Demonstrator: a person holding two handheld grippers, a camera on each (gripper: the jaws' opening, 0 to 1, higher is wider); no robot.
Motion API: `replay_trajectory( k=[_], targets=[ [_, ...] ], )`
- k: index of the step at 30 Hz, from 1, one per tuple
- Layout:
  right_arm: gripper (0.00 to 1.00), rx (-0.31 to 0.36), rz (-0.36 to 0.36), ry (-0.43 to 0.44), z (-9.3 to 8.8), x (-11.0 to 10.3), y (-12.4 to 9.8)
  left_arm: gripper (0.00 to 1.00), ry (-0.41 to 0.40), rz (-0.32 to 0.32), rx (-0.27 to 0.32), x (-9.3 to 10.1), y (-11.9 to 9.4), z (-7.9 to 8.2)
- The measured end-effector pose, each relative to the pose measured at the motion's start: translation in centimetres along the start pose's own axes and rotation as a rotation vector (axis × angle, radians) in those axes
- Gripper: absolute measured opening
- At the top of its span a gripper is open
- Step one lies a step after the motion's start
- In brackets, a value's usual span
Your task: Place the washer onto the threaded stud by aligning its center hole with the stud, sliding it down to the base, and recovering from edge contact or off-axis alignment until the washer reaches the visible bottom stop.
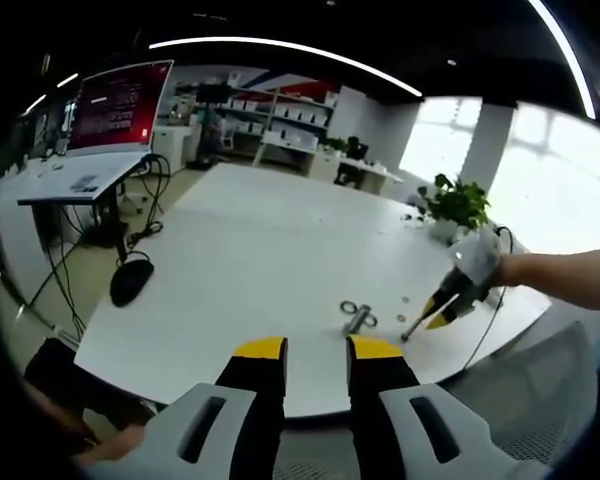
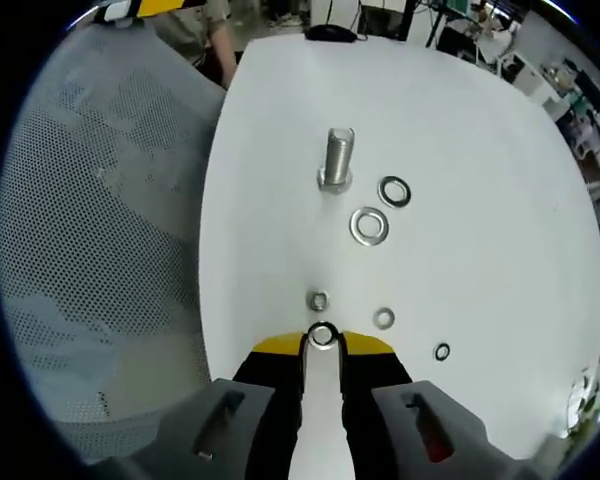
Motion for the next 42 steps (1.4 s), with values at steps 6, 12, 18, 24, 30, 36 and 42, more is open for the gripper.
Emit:
replay_trajectory(
  k=[6, 12, 18, 24, 30, 36, 42],
  targets=[
    [0.14, 0.001, 0.01, -0.026, 0.8, 0.2, -0.9, 0.22, 0.0, -0.001, 0.001, 0.0, 0.0, 0.0],
    [0.14, 0.005, 0.037, -0.053, 2.4, 0.2, -1.3, 0.22, 0.005, -0.006, -0.005, 0.0, 0.0, 0.0],
    [0.14, -0.016, 0.049, -0.092, 3.0, 0.0, -0.9, 0.22, 0.005, -0.007, -0.004, 0.0, 0.0, 0.0],
    [0.14, -0.038, 0.054, -0.102, 3.0, 0.1, -0.2, 0.22, 0.01, -0.013, -0.008, 0.1, 0.0, -0.1],
    [0.14, -0.051, 0.065, -0.092, 2.7, 0.2, 0.3, 0.22, 0.011, -0.016, -0.009, 0.1, 0.0, -0.1],
    [0.14, -0.059, 0.062, -0.082, 2.4, 0.3, 0.7, 0.22, 0.01, -0.017, -0.008, 0.1, 0.0, -0.1],
    [0.14, -0.085, 0.068, -0.103, 2.0, 0.1, 1.9, 0.22, 0.013, -0.023, -0.01, 0.1, 0.0, -0.1]
  ],
)
Point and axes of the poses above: the point that each gripper's makers call its tool centre point, and the gripper's own axes: y roughly forward along the fingers, x roughly to its right, z roughly out of its top, the point moved 9 cm from there along -y, roughly backward along the fingers, and after that the axes turned 13 degrees about x, right-handed, at the moved point
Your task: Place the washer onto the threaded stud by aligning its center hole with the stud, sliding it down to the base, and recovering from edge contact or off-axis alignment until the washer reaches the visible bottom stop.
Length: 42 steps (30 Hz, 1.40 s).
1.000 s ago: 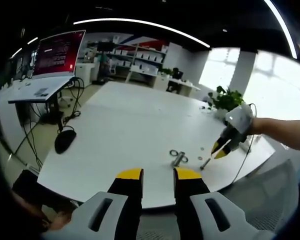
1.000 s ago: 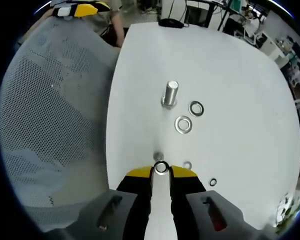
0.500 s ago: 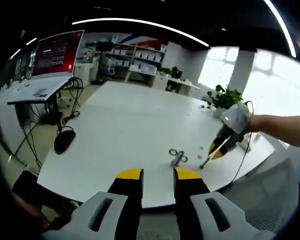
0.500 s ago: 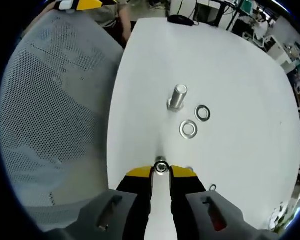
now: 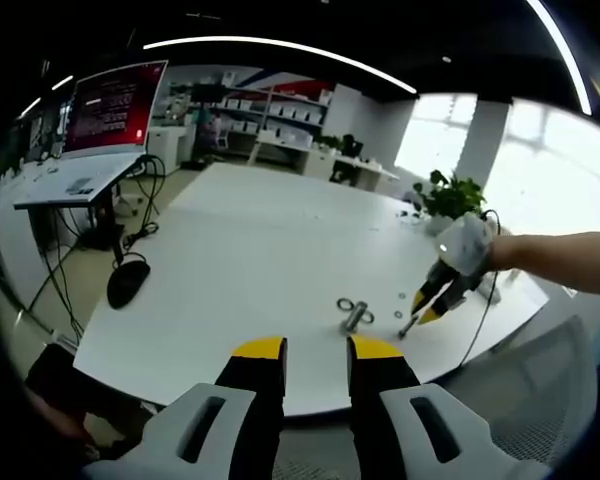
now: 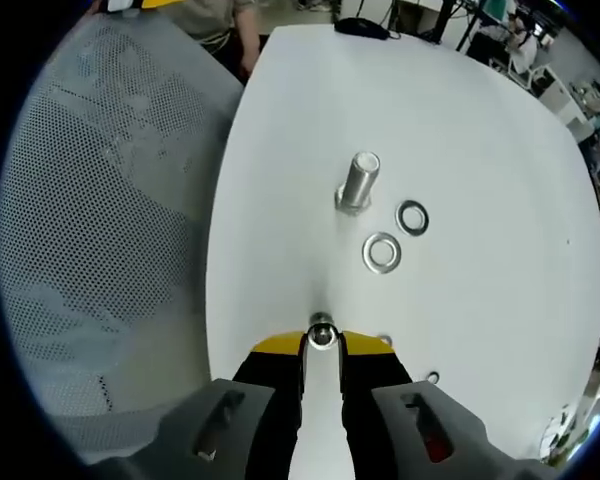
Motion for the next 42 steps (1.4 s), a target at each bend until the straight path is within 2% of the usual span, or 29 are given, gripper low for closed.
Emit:
replay_trajectory(
  k=[12, 30, 35, 39, 42],
  targets=[
    [0.14, -0.03, 0.002, -0.004, -0.5, 0.3, 2.1, 0.22, -0.001, 0.0, 0.002, 0.0, 0.0, 0.0],
    [0.14, -0.056, 0.011, -0.024, -0.7, 0.1, 3.1, 0.22, -0.001, 0.001, 0.003, 0.0, 0.0, 0.0],
    [0.17, -0.038, 0.009, -0.001, -0.7, 0.0, 3.0, 0.22, -0.002, 0.002, 0.003, 0.0, 0.0, 0.0],
    [0.2, -0.027, -0.01, 0.011, -1.0, 0.4, 2.1, 0.22, -0.002, 0.002, 0.003, 0.0, 0.0, 0.0],
    [0.2, 0.005, -0.031, 0.043, -1.2, 0.9, 1.3, 0.22, -0.002, 0.002, 0.004, 0.0, 0.0, 0.0]
  ],
)
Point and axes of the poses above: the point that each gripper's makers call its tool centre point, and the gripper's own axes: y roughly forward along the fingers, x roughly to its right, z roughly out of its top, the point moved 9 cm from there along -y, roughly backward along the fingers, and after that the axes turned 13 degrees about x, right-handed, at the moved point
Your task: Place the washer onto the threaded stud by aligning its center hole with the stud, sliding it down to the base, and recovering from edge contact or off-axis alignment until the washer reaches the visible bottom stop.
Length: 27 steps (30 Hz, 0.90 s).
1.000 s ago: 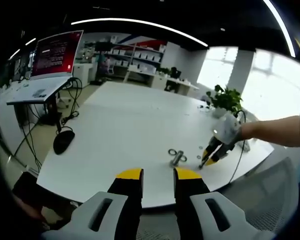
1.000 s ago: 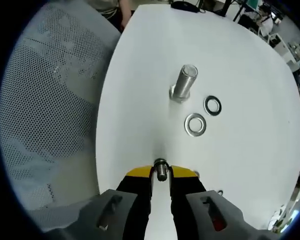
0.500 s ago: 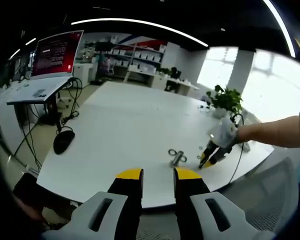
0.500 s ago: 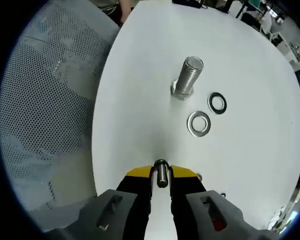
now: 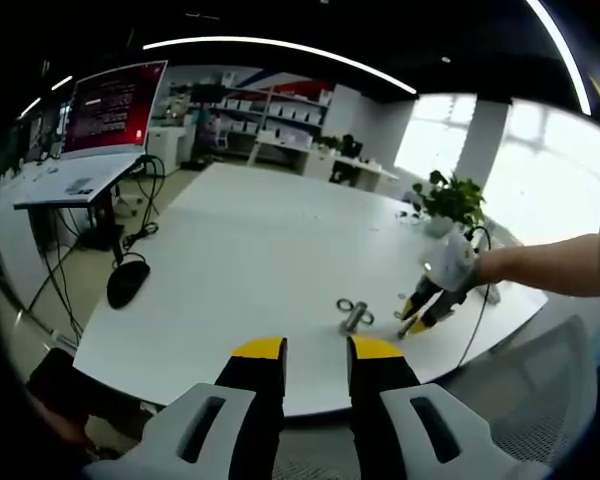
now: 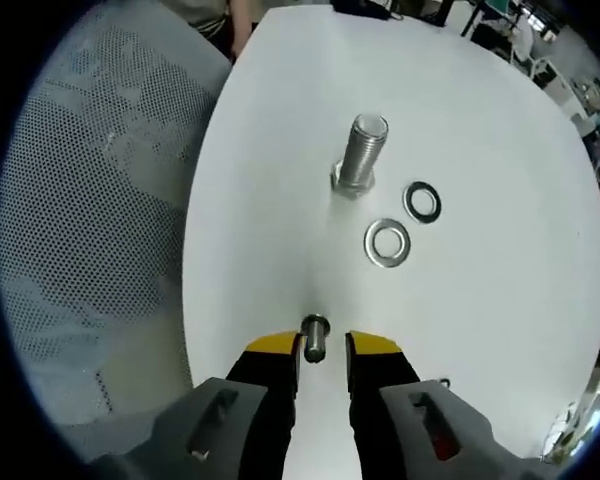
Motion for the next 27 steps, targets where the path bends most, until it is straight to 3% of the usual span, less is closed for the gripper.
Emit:
replay_trajectory(
  k=[5, 12, 20, 27],
  targets=[
    [0.2, 0.022, 0.021, 0.035, -0.9, 0.4, -1.2, 0.22, 0.001, 0.0, -0.001, 0.0, 0.0, 0.0],
    [0.2, 0.022, -0.013, 0.058, -2.1, 1.2, -2.1, 0.21, 0.002, 0.001, -0.006, 0.0, 0.0, 0.0],
    [0.2, 0.003, -0.086, 0.077, -2.8, 2.3, -1.7, 0.21, 0.002, 0.003, -0.008, 0.0, 0.0, 0.0],
    [0.19, 0.021, -0.099, 0.138, -2.7, 2.9, -0.2, 0.21, 0.001, 0.005, -0.007, -0.1, 0.0, 0.0]
  ],
)
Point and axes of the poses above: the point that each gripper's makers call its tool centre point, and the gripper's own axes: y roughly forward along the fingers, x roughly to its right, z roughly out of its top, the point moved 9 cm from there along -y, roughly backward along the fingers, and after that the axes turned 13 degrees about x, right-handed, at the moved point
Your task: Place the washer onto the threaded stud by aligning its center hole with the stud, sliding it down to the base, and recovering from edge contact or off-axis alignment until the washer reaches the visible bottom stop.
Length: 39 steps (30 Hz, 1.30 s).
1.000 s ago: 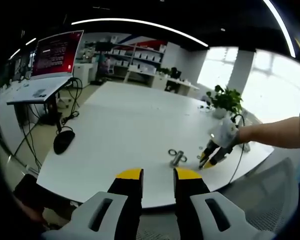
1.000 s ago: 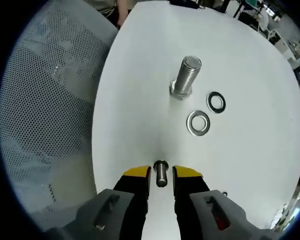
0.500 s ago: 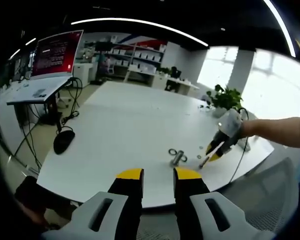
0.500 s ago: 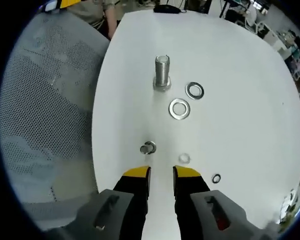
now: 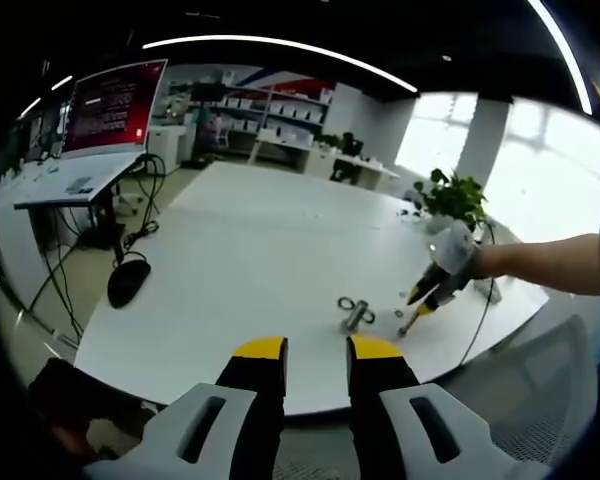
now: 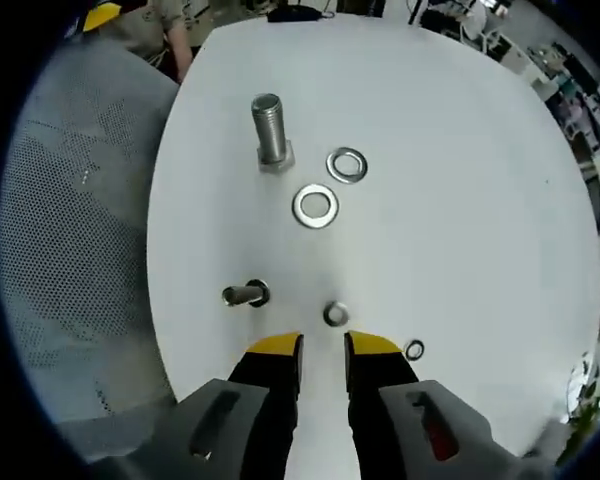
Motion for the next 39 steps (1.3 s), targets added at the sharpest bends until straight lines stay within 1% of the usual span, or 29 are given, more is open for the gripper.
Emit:
replay_trajectory(
  k=[6, 11, 13, 16, 17, 19, 23, 27, 29, 31, 34, 39],
  targets=[
    [0.19, 0.0, -0.025, 0.046, 0.1, 0.6, 0.9, 0.21, 0.001, 0.001, -0.001, 0.0, 0.0, 0.0],
    [0.19, -0.029, -0.018, 0.041, -0.1, 0.7, 1.5, 0.21, -0.001, 0.003, 0.0, 0.0, 0.0, 0.0],
    [0.19, -0.027, -0.015, 0.054, -0.2, 0.9, 1.7, 0.21, -0.002, 0.004, 0.001, 0.0, 0.0, 0.0],
    [0.18, -0.021, 0.01, 0.083, -0.3, 0.8, 1.8, 0.21, -0.003, 0.005, 0.001, 0.0, 0.0, 0.0],
    [0.18, -0.003, 0.0, 0.102, -0.3, 1.0, 1.8, 0.21, -0.003, 0.005, 0.001, 0.0, 0.0, 0.0],
    [0.18, 0.006, -0.001, 0.124, -0.3, 1.1, 1.7, 0.21, -0.004, 0.004, 0.002, 0.0, 0.0, 0.0],
    [0.19, 0.007, -0.003, 0.126, -0.3, 1.1, 1.7, 0.21, -0.005, 0.006, 0.002, -0.1, 0.0, 0.0],
    [0.17, 0.007, -0.015, 0.123, -0.2, 1.0, 1.8, 0.21, -0.005, 0.007, 0.003, -0.1, 0.0, 0.0],
    [0.14, 0.011, -0.016, 0.083, -0.1, 0.8, 1.8, 0.21, -0.006, 0.007, 0.003, -0.1, 0.0, 0.0],
    [0.14, 0.012, -0.016, 0.069, 0.0, 0.6, 1.7, 0.21, -0.006, 0.007, 0.004, -0.1, 0.0, 0.0],
    [0.14, 0.017, -0.005, 0.096, -0.1, 0.6, 1.7, 0.21, -0.006, 0.007, 0.004, -0.1, 0.0, 0.0],
    [0.14, 0.023, -0.006, 0.103, 0.0, 0.3, 1.1, 0.21, -0.006, 0.006, 0.003, 0.0, 0.0, 0.0]
  ],
)
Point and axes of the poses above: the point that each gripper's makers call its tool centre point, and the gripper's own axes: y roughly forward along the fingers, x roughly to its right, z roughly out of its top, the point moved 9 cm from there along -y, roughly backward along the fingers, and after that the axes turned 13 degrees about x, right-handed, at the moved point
